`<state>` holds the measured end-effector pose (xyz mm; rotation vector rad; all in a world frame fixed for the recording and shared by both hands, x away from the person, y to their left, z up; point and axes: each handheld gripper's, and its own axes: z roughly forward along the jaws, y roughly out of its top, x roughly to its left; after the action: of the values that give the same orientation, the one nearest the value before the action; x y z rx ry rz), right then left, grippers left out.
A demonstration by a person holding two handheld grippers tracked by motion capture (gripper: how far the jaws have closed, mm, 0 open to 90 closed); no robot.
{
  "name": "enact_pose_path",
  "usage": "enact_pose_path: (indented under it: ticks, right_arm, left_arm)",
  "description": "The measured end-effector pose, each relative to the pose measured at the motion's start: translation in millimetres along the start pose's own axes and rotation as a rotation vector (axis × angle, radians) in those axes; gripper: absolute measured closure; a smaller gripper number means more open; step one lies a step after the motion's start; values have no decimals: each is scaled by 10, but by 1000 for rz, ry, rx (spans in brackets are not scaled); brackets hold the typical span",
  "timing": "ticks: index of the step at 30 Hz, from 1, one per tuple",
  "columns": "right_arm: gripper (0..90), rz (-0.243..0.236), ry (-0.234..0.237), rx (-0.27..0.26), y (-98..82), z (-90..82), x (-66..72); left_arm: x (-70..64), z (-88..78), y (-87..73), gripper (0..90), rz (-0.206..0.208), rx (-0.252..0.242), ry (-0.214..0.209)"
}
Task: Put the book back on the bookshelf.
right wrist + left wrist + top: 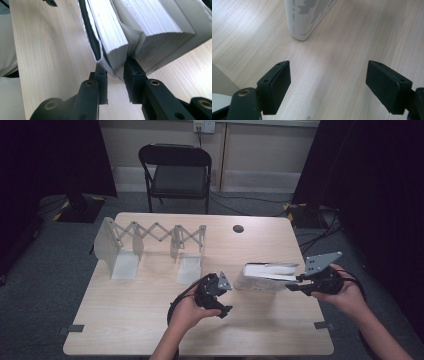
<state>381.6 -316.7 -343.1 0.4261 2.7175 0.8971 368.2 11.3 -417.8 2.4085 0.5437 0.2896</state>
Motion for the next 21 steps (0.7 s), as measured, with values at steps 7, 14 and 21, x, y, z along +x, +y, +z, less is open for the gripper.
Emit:
enact_pose_path:
  ticks: [7, 14, 21]
  right_arm:
    - [743, 6, -1, 10, 17, 0, -4]
    - [745, 10, 8, 11, 18, -1, -21]
    - [750, 0, 12, 22, 21, -7, -5]
  left_arm:
    - [48, -23, 83, 191, 13, 12, 6]
    - [56, -27, 126, 192, 15, 7, 7]
    - [47, -53, 109, 193, 16, 13, 9]
